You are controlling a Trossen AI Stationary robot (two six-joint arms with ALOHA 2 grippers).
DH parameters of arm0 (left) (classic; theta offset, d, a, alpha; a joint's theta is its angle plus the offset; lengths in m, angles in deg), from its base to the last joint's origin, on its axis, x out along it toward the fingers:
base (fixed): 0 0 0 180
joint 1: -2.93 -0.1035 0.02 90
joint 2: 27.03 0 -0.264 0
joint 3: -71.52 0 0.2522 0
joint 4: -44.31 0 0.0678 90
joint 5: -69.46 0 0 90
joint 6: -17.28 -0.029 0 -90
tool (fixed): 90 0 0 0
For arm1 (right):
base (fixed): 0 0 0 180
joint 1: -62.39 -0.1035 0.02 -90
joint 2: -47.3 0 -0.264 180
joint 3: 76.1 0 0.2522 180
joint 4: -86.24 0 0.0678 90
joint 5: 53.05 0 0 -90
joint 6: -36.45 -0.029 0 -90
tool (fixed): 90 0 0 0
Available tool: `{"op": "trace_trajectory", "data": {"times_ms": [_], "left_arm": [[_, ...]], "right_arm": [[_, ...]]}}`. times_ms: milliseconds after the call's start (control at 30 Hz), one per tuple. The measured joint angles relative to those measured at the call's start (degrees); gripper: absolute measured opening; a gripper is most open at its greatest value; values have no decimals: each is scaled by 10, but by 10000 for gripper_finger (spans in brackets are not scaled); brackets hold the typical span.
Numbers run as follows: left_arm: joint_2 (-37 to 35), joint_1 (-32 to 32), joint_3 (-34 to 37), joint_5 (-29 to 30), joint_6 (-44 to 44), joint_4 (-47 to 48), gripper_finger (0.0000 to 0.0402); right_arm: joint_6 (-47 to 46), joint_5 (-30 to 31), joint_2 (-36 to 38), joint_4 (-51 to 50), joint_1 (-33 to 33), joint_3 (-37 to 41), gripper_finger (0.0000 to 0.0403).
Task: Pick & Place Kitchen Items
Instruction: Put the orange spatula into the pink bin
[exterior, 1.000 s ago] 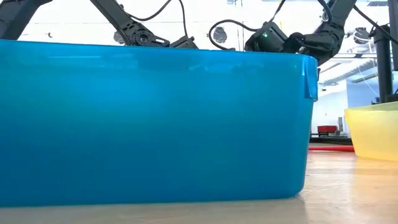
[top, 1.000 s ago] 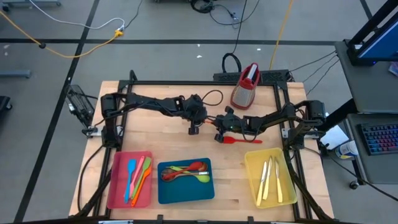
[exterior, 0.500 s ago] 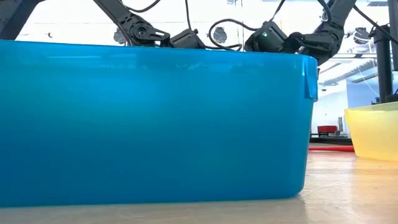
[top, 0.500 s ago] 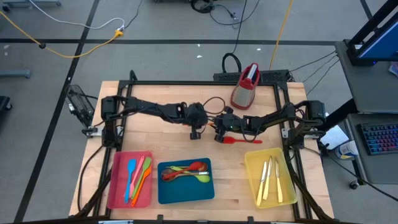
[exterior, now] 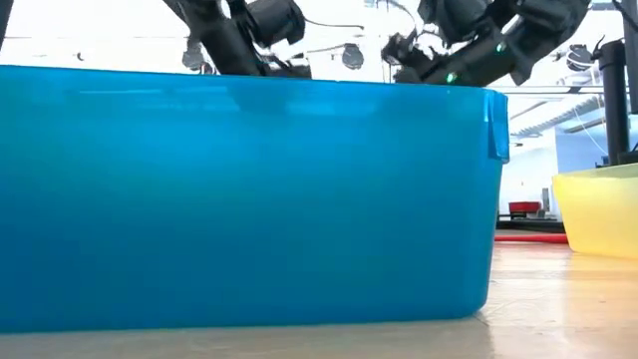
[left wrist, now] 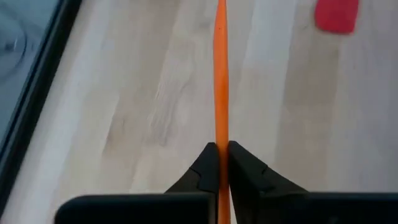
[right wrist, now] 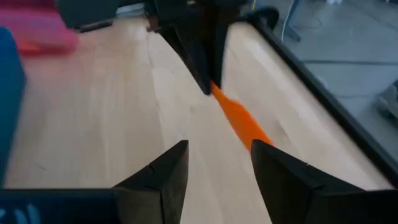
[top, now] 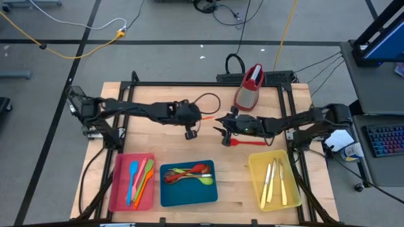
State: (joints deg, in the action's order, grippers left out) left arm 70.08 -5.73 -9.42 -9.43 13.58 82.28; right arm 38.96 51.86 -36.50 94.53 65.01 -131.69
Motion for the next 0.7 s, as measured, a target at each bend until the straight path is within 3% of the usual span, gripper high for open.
{"op": "trace_trajectory", "data": {"times_ms": [167, 267, 400, 700], "left_arm": [[-74, 44, 0, 54, 150, 95, 16], [-114, 90, 0, 82, 204, 163, 22], [-155, 158, 0, 100, 342, 228, 11], [-158, 323, 0, 100, 692, 362, 17]], "right_arm": [[2, 2, 37, -24, -5, 0, 165], [13, 3, 47, -34, -5, 9, 165], [30, 3, 46, -35, -3, 26, 165], [23, 4, 46, 0, 16, 64, 165]]}}
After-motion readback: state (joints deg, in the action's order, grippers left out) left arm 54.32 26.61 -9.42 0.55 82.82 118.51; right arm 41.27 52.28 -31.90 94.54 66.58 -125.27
